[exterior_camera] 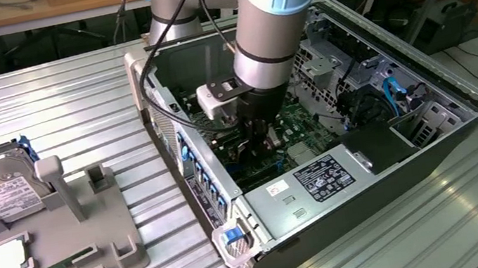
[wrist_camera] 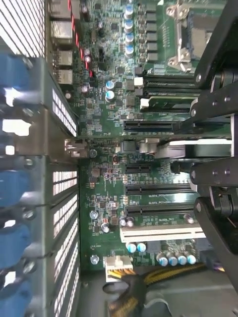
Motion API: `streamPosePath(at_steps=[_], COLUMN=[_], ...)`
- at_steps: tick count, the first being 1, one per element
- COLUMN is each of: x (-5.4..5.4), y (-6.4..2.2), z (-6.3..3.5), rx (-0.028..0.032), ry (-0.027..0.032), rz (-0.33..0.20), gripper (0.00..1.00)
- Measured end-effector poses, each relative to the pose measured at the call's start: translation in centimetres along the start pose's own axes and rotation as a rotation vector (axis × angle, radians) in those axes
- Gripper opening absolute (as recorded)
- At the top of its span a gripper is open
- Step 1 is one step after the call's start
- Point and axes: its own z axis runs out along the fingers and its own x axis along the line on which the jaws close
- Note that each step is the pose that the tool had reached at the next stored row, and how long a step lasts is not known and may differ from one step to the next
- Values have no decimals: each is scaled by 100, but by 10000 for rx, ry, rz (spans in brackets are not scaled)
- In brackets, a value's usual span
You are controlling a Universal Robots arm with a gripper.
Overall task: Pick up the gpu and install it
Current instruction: 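Insert the gpu into the slot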
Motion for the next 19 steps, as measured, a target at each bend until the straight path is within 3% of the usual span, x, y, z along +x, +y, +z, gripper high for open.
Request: streamPosePath(at_steps=[11,13,14,16,18,19], x=[-20,-21,-21,-21,-21,-21], y=[-4,3,3,3,3,3], z=[-458,-467,-467,-467,-468,-469], rx=[202,261,262,263,262,262], ry=[-2,-2,-3,-3,-2,-1], rz=[-9,-10,-11,-11,-12,-12], gripper=[36,36,34,21,21,15])
